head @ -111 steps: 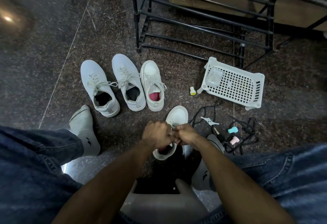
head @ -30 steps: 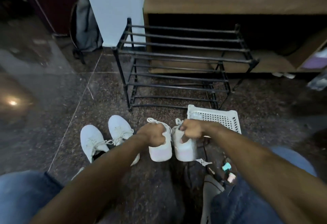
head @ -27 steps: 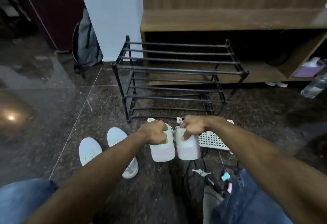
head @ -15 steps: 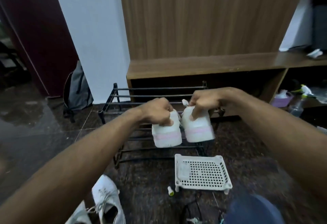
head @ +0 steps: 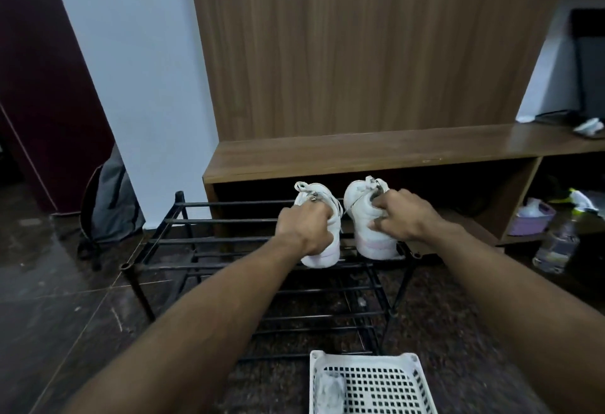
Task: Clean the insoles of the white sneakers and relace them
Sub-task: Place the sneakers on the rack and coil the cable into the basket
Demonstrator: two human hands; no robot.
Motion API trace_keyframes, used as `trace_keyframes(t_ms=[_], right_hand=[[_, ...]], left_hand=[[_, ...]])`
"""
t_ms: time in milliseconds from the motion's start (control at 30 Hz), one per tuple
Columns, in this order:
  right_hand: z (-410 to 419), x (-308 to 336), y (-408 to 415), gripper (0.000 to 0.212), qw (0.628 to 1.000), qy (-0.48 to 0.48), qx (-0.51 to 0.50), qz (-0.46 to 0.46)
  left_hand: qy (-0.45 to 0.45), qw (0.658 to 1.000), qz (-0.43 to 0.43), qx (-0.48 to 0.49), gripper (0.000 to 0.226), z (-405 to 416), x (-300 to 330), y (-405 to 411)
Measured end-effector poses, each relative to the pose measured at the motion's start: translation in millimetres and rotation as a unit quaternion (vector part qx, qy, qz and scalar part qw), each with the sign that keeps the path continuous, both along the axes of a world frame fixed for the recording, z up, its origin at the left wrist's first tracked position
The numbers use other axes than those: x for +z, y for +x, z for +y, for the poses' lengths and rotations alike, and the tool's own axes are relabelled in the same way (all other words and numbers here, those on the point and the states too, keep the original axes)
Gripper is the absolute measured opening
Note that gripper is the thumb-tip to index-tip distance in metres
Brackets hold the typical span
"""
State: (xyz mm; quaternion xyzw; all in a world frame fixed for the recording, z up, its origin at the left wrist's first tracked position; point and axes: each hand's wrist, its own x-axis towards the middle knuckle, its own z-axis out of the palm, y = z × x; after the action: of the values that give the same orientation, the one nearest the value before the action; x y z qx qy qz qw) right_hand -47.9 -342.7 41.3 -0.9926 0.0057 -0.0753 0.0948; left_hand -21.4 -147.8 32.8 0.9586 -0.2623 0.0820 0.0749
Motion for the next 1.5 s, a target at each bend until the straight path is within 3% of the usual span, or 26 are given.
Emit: trace_keyframes(t_ms=[167,500,600,633,733,800,867,1033,1200,1333,1433,1500], right_hand=[[-13.8,-37.9,16.8,0.031,1.000,0.019,0.007,-0.013],[-17.7,-52.4,31.6,0.034,0.998,0.059,0.017,-0.006],[-14.7,-56.6,28.9,0.020,0.999,0.045,-0.004,-0.010],[-13.5,-58.1,25.9,0.015,0.999,0.038,-0.008,-0.024],[-5.8,-62.4,15.2,0.030,0.991,0.009,-0.013,-0.135],[8.8,-60.0,6.5,0.024,0.975,-0.003,0.005,-0.222],[29.8,-54.7,-0.9,0.017,0.971,-0.019,0.044,-0.235],[112.0,-64.2,-18.4,0.017,0.973,0.002,0.166,-0.157],[203.5,-138.2,-39.8,0.019,0.971,0.011,0.236,0.029],[285.0,-222.5,-83.1,0.019,0.939,0.037,0.287,0.185],[332.8,-272.9,-117.3,0.027,0.915,0.030,0.324,0.241],[356.2,-297.6,-133.7,0.035,0.901,0.016,0.343,0.267]], left_hand=[[0.034,0.999,-0.042,-0.008,0.006,-29.4,-30.2,16.9],[0.031,1.000,0.003,-0.001,0.009,-41.7,-36.1,28.1],[0.011,0.999,0.019,-0.025,0.029,-32.4,-42.1,27.1],[-0.003,0.999,0.028,-0.043,0.040,-26.4,-45.5,27.0],[-0.035,0.995,-0.008,-0.094,0.066,-1.6,-58.1,22.8],[-0.066,0.993,-0.030,-0.098,0.068,18.2,-66.9,15.3],[-0.101,0.991,-0.026,-0.086,0.066,38.9,-75.1,6.6],[-0.134,0.990,0.042,-0.024,0.055,105.3,-110.1,-22.1],[-0.156,0.967,0.169,0.108,0.040,197.0,-174.6,-72.9],[-0.105,0.913,0.265,0.292,0.036,282.7,-244.3,-141.5],[-0.057,0.860,0.316,0.397,0.031,324.1,-288.3,-190.9],[-0.038,0.815,0.366,0.448,0.040,339.2,-313.4,-214.0]])
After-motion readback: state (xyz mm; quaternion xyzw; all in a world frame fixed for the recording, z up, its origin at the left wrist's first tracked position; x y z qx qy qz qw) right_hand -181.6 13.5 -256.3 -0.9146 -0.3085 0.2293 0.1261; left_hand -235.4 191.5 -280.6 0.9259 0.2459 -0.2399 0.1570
